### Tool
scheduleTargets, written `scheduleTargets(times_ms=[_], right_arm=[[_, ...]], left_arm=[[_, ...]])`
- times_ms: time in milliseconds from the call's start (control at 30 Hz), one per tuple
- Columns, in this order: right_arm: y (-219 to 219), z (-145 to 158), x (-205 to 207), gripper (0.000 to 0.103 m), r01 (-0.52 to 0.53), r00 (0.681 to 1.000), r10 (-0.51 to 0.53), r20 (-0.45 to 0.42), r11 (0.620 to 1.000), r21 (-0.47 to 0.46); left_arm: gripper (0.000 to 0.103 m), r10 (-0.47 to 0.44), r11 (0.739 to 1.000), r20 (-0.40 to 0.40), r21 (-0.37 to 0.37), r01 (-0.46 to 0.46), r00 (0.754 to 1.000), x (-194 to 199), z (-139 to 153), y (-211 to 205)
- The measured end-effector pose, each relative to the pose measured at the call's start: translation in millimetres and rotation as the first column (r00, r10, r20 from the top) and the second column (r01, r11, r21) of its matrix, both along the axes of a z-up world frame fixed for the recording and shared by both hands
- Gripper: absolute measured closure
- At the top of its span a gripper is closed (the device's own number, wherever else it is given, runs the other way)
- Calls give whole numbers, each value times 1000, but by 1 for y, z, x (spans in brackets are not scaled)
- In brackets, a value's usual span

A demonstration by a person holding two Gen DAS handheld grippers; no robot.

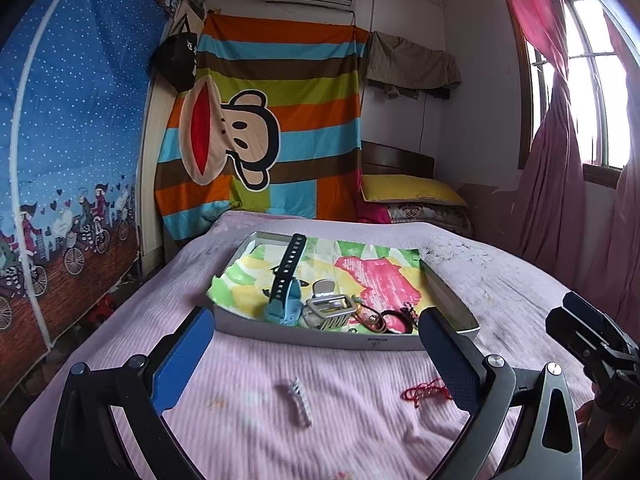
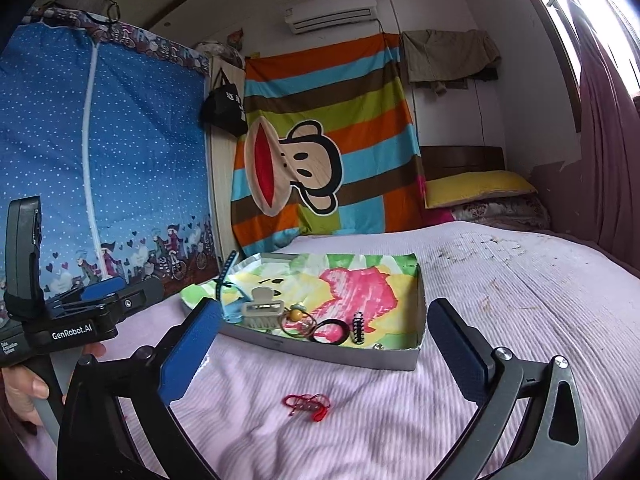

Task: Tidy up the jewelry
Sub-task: 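Move the left tool to the silver alligator clip while the right tool approaches the red bracelet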

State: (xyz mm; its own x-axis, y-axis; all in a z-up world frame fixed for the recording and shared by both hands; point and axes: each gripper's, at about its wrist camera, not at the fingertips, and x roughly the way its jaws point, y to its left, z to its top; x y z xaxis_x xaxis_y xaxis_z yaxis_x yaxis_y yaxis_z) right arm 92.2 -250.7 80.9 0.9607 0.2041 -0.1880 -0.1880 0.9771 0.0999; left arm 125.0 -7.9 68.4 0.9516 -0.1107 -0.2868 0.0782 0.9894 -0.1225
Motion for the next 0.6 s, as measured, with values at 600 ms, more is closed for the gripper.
scheduleTargets(times_ms=[600], right_arm=[[15, -27, -16, 1, -14, 999, 13, -32, 1000, -23]], left_arm=[[0, 11, 999, -76, 47, -8, 997, -12, -26, 14]])
